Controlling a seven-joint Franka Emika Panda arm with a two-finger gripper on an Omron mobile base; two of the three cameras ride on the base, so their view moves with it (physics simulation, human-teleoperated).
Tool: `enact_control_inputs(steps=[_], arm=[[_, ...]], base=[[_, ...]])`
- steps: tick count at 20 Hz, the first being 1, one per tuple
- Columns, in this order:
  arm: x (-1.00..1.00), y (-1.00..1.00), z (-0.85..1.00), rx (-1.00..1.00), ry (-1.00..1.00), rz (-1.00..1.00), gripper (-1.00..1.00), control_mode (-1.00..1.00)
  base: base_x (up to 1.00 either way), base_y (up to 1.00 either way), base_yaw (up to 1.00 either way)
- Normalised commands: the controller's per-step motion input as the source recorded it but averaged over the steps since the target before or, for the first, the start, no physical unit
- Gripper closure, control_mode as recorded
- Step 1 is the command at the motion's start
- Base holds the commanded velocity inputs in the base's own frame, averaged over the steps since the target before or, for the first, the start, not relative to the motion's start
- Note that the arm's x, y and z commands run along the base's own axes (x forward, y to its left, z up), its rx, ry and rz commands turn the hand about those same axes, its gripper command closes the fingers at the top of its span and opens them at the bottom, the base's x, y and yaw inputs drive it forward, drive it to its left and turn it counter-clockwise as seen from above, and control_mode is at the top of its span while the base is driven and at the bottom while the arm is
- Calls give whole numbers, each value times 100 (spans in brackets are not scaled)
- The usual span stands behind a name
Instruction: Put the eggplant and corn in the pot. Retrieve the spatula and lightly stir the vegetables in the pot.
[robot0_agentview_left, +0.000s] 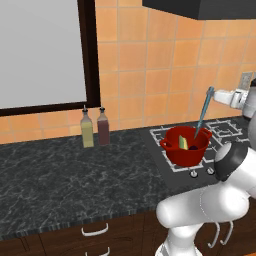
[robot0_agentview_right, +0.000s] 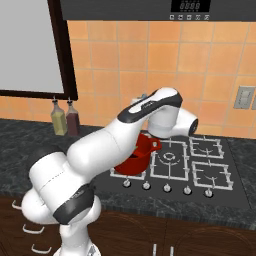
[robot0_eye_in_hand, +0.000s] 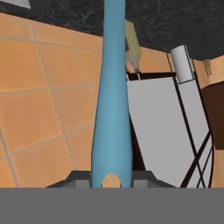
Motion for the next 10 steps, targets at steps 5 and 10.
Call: enact_control_inputs(steps=[5, 10], arm=[[0, 0, -38, -8, 2, 0, 100, -100], [2, 21, -30, 0, 0, 0, 100, -100]], base=[[0, 0, 0], [0, 0, 0]])
